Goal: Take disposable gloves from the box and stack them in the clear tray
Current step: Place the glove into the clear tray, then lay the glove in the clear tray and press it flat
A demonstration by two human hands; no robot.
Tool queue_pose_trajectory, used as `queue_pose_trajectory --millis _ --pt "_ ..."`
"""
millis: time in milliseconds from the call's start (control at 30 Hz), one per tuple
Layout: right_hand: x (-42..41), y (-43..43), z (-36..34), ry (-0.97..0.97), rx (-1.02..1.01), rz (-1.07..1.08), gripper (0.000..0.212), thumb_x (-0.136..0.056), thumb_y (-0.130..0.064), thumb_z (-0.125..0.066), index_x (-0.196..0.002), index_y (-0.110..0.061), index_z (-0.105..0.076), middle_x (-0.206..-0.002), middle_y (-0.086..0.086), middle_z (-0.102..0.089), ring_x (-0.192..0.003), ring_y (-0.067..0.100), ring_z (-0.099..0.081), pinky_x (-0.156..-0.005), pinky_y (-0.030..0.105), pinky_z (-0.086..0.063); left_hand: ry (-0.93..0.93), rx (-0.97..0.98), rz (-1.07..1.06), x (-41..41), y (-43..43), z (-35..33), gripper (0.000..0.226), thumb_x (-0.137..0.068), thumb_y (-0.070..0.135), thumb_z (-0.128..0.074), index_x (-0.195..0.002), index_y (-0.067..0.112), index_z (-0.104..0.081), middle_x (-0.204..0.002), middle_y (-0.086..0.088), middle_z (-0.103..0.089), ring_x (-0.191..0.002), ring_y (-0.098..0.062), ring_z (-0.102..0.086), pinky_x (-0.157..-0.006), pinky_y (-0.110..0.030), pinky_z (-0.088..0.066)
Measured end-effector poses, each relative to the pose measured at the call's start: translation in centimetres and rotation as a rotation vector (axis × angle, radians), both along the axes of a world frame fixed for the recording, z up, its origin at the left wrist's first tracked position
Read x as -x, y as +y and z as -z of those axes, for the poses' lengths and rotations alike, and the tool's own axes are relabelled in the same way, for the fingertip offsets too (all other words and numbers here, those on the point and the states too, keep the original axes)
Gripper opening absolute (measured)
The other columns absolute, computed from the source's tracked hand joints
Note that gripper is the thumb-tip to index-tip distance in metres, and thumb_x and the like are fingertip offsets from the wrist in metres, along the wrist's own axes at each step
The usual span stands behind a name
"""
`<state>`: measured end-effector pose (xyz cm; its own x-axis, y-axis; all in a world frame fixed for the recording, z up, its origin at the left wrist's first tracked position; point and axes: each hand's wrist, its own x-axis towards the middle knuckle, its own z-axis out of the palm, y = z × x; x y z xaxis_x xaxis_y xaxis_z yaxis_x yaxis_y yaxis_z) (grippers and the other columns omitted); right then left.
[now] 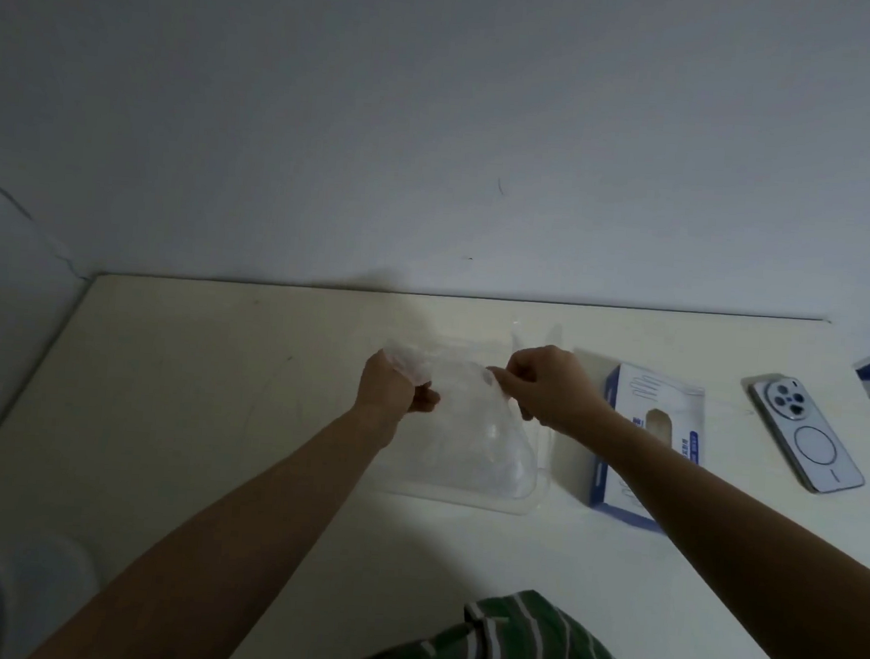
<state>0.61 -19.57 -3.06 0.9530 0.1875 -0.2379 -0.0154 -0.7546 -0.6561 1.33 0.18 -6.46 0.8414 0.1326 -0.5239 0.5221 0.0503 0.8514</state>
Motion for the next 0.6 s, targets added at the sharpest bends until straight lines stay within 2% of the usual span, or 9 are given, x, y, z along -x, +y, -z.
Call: queue_pose_trajectory --millis 100,167,233,267,333,400,467,533,600 --pt "0.0 -0.1 -0.3 -0.179 -0.034 0.023 0.023 -0.080 -0.034 -0.077 -0.090 -0.018 -0.064 -0.081 0.000 -0.066 -0.072 0.014 -0.063 -0.067 0.030 -0.053 -0.215 -0.148 0.251 0.3 1.2 -0.4 0.007 -0.095 0.001 -0.053 -0.091 0.006 -0.055 -0.065 -0.008 -0.050 -0.037 -0.014 -0.049 -0.041 -0.023 -0.039" --pt "0.2 0.1 -0.2 -0.301 -0.081 -0.035 0.050 -0.073 -0.034 -0.083 -0.114 -0.017 -0.060 -0.111 0.004 -0.060 -0.096 0.017 -0.057 -0.080 0.031 -0.050 -0.292 -0.153 0.368 0.6 1.9 -1.0 0.009 -0.098 0.006 -0.052 -0.089 0.005 -0.055 -0.070 -0.007 -0.048 -0.043 -0.015 -0.048 -0.043 -0.023 -0.038" --pt "0.2 0.6 0.1 -0.333 0.001 -0.172 0.077 -0.071 -0.050 -0.080 -0.133 -0.017 -0.051 -0.135 0.005 -0.047 -0.118 0.020 -0.042 -0.096 0.034 -0.039 -0.344 -0.155 0.452 0.7 2.5 -1.5 0.013 -0.099 0.011 -0.051 -0.092 0.002 -0.057 -0.077 -0.009 -0.051 -0.058 -0.017 -0.050 -0.054 -0.027 -0.042" --pt "0.1 0.9 0.1 -0.300 0.065 -0.229 0.083 -0.070 -0.058 -0.075 -0.138 -0.020 -0.047 -0.139 0.003 -0.044 -0.122 0.020 -0.037 -0.099 0.036 -0.033 -0.374 -0.181 0.484 0.7 2.6 -1.7 0.016 -0.099 0.013 -0.052 -0.094 0.000 -0.059 -0.080 -0.011 -0.052 -0.065 -0.019 -0.049 -0.060 -0.029 -0.041" --pt "-0.3 1.5 0.4 -0.204 0.157 -0.295 0.070 -0.075 -0.060 -0.067 -0.134 -0.026 -0.051 -0.125 -0.005 -0.055 -0.118 0.017 -0.041 -0.096 0.036 -0.029 -0.407 -0.210 0.495 0.8 2.8 -1.9 0.016 -0.098 0.012 -0.054 -0.098 -0.003 -0.061 -0.082 -0.013 -0.053 -0.072 -0.018 -0.048 -0.065 -0.027 -0.040" --pt "-0.6 2.2 0.6 -0.177 0.251 -0.309 0.037 -0.083 -0.045 -0.067 -0.116 -0.028 -0.063 -0.100 -0.010 -0.065 -0.104 0.015 -0.053 -0.090 0.031 -0.027 -0.348 -0.182 0.460 0.8 3.0 -2.1 0.017 -0.093 0.015 -0.063 -0.103 0.001 -0.061 -0.085 -0.015 -0.055 -0.073 -0.019 -0.051 -0.065 -0.027 -0.044" --pt "-0.7 2.7 0.7 -0.220 0.289 -0.279 0.013 -0.085 -0.031 -0.066 -0.096 -0.024 -0.069 -0.088 -0.009 -0.069 -0.090 0.017 -0.061 -0.089 0.030 -0.033 -0.211 -0.144 0.478 0.6 3.5 -2.2 0.030 -0.085 0.014 -0.073 -0.111 0.008 -0.060 -0.093 -0.016 -0.062 -0.079 -0.019 -0.061 -0.067 -0.026 -0.052" --pt "-0.7 3.1 0.9 -0.229 0.220 -0.209 0.012 -0.085 -0.024 -0.063 -0.081 -0.013 -0.068 -0.077 -0.001 -0.071 -0.075 0.022 -0.064 -0.083 0.031 -0.045 -0.099 -0.113 0.545 0.7 3.9 -2.1 0.035 -0.081 0.000 -0.073 -0.113 0.007 -0.060 -0.093 -0.015 -0.066 -0.078 -0.019 -0.065 -0.067 -0.027 -0.056" --pt "-1.0 3.0 0.7 -0.173 0.096 -0.112 0.017 -0.088 -0.021 -0.062 -0.078 -0.010 -0.069 -0.066 0.001 -0.070 -0.060 0.017 -0.062 -0.070 0.030 -0.050 -0.090 -0.118 0.526 0.8 4.1 -1.9 0.031 -0.079 -0.014 -0.064 -0.105 0.003 -0.062 -0.080 -0.010 -0.064 -0.073 -0.021 -0.063 -0.065 -0.028 -0.056"
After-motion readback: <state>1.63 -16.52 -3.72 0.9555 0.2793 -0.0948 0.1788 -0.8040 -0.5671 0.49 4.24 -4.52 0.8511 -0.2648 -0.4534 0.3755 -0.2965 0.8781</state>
